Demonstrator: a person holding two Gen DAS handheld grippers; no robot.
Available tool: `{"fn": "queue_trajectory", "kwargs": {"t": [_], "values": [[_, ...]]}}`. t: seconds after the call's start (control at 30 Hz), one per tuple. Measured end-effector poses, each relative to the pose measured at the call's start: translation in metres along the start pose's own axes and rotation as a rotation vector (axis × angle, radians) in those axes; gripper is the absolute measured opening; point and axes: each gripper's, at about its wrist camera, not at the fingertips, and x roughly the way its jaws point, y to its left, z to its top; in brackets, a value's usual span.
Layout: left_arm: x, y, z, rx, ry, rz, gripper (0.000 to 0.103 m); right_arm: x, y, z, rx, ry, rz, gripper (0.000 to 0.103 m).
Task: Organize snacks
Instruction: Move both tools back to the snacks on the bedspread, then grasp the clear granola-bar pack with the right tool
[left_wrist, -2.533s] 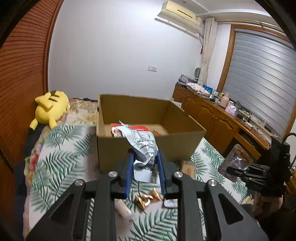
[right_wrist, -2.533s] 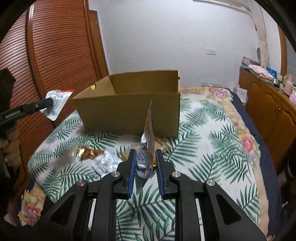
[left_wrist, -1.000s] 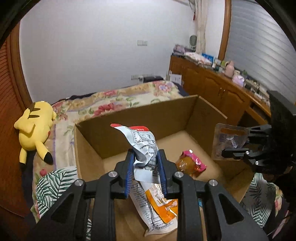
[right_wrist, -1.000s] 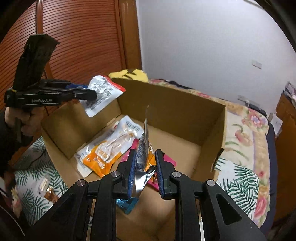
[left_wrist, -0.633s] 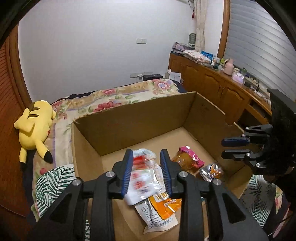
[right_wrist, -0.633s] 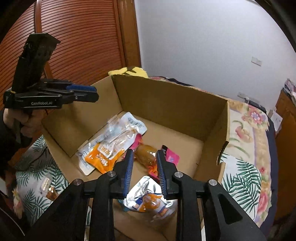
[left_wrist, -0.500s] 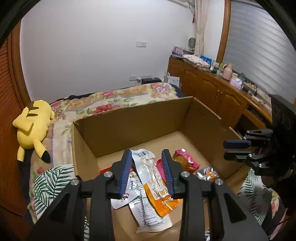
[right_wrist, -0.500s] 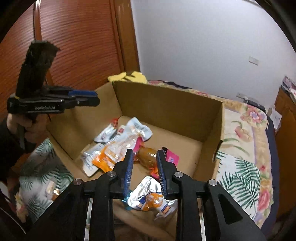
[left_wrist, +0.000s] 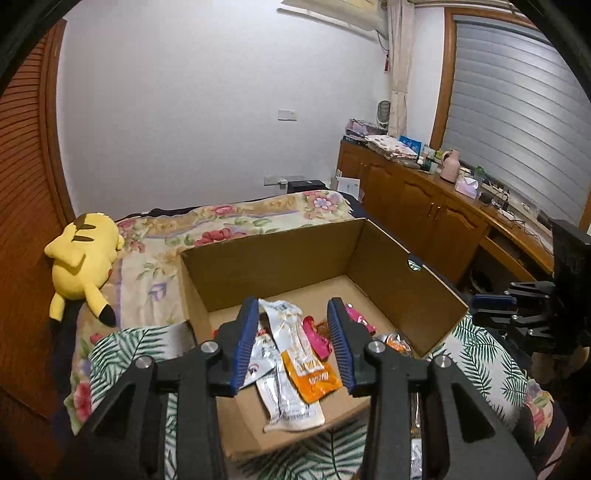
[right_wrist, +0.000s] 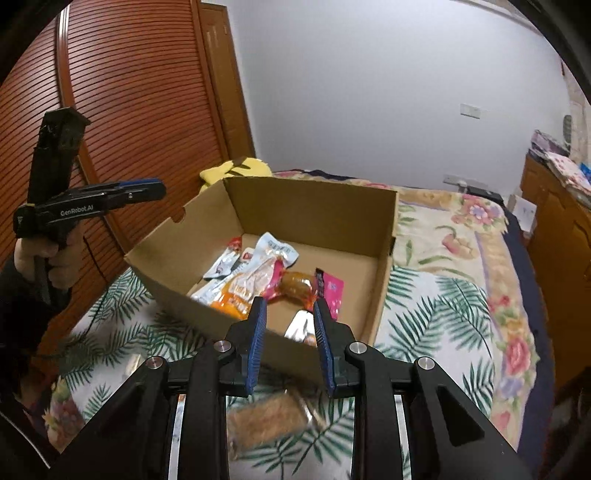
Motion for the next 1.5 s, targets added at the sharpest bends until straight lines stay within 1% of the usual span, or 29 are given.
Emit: {"fn": "queue_trajectory", "kwargs": {"t": [0.17,0.3,0.37,0.47,0.57,0.67,0.77,0.8,0.87,0.97,1.13,1.27,1.43,1.5], "values": [[-0.028,-0.004,-0.013,0.002,-0.019,0.027,0.039,-0.019,0.019,-0.014,0.016,-0.01,-0.012,0.032],[-0.054,-0.007,-0.029,-0.013,-0.041,0.021,0.041,-0.03,0.029,-0.03,0.034,0.001,-0.028,0.038],[-0.061,-0.008,-0.038,-0.015,-0.045,0.028,0.042,-0.033,0.033,-0.037,0.048,0.005,-0.038,0.048],[-0.066,-0.009,-0.055,-0.025,-0.029,0.017,0.043,-0.033,0.036,-0.047,0.058,0.026,-0.052,0.053],[-0.066,-0.011,-0.074,-0.046,0.003,0.005,0.043,-0.026,0.04,-0.058,0.066,0.047,-0.068,0.057],[-0.065,-0.015,-0.093,-0.062,0.028,-0.005,0.043,-0.008,0.043,-0.071,0.078,0.07,-0.087,0.059],[-0.064,-0.022,-0.11,-0.067,0.041,-0.006,0.043,0.014,0.041,-0.083,0.127,0.078,-0.101,0.063],[-0.064,-0.023,-0.114,-0.069,0.042,-0.007,0.043,0.02,0.04,-0.087,0.145,0.083,-0.106,0.063],[-0.064,-0.025,-0.12,-0.074,0.042,-0.002,0.043,0.033,0.038,-0.092,0.17,0.094,-0.134,0.068],[-0.064,-0.027,-0.129,-0.075,0.045,0.004,0.043,0.049,0.034,-0.096,0.206,0.121,-0.154,0.069],[-0.059,-0.033,-0.145,-0.082,0.062,0.006,0.043,0.063,0.034,-0.098,0.208,0.142,-0.217,0.074],[-0.054,-0.039,-0.156,-0.099,0.078,-0.005,0.043,0.074,0.031,-0.104,0.222,0.175,-0.255,0.076],[-0.049,-0.054,-0.165,-0.094,0.082,-0.019,0.043,0.076,0.028,-0.111,0.252,0.187,-0.248,0.08],[-0.045,-0.062,-0.167,-0.091,0.086,-0.032,0.043,0.079,0.024,-0.111,0.27,0.199,-0.226,0.081]]}}
